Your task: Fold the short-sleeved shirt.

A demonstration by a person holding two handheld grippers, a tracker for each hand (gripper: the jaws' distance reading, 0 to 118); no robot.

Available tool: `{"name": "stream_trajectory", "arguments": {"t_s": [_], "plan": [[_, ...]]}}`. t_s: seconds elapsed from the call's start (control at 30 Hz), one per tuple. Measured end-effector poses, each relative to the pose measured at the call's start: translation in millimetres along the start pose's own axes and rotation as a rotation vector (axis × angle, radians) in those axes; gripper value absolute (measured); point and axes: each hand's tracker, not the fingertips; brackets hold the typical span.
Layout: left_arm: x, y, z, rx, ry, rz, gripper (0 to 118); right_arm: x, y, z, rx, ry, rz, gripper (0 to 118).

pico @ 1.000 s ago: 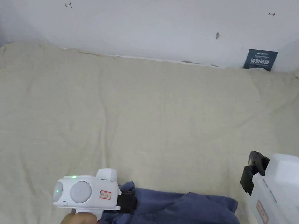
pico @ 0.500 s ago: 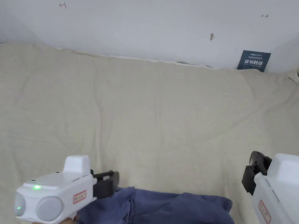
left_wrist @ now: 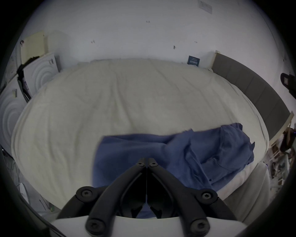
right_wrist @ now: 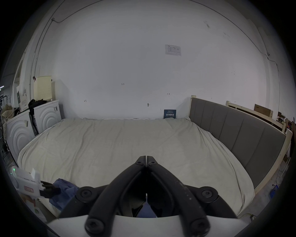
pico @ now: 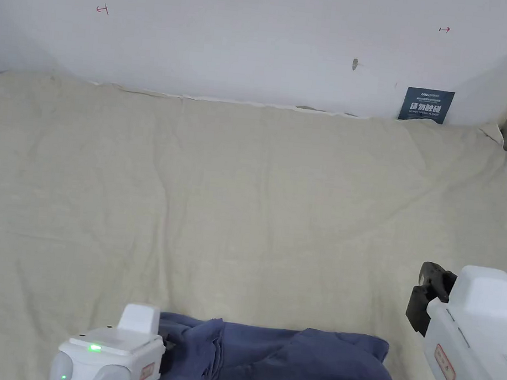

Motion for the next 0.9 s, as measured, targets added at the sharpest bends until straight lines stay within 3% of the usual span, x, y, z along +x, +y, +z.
{"name": "stream_trajectory", "arguments": {"t_s": [0.17, 0.37, 0.47, 0.73, 0.9], "plan": [[41.7, -7.6, -32.2, -0.109, -0.102, -0.065, 0, 8.4, -2.6, 0.8, -0.012, -0.014, -0.008, 2], [82.1, -20.4, -39.3, -0.089, -0.049, -0.251, 0, 15.0, -4.2, 1.1, -0.022, -0.035, -0.019, 2], [66.0, -10.4, -29.9, -0.1, -0.113, -0.189, 0, 15.1, -3.9, 0.7, -0.023, -0.036, -0.02, 2], [-2.3, 28.9, 46.0, 0.074, -0.279, 0.06, 0, 4.9, 4.4, -0.2, -0.007, -0.017, -0.009, 2], [-72.7, 31.7, 51.6, 0.028, -0.365, 0.299, 2, -4.8, 7.6, -1.8, -0.001, 0.0, 0.004, 2]]}}
